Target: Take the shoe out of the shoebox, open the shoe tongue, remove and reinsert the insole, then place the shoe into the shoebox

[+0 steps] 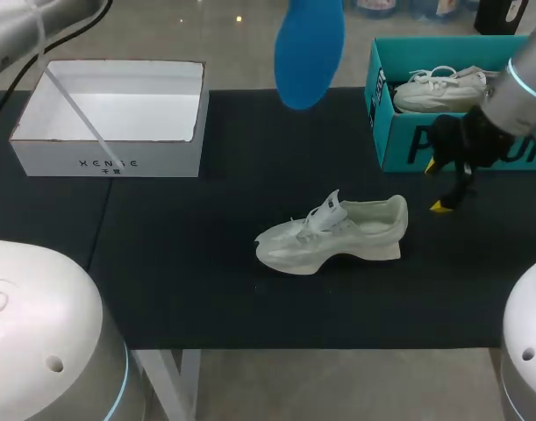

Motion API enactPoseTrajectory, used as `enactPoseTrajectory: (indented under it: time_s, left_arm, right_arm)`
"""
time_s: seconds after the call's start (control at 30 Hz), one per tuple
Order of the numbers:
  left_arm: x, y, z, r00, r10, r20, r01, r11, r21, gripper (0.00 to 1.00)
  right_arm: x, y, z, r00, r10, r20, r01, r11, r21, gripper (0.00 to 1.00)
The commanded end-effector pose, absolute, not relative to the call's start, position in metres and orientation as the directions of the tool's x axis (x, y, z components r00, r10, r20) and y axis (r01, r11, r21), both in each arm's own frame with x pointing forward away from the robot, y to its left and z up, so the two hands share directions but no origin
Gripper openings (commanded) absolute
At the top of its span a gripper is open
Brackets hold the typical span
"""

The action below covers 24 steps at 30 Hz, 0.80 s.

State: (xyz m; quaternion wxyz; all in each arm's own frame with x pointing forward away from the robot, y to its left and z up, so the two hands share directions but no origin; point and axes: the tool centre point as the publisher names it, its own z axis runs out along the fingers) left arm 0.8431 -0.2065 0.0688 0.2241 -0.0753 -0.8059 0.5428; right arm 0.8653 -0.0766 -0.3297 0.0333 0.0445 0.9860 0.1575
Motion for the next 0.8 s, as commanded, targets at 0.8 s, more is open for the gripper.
enactPoseTrajectory:
  time_s: [0.8]
  left_arm:
    - [0.8433, -0.2065, 0.0685, -0.888, 0.365, 0.279, -0.121, 0.399, -0.909, 0.0]
  right_arm:
    - [0.8626, -0.0782, -0.3254, -0.99, 0.12, -0.075, 0.101, 0.971, 0.218, 1.0]
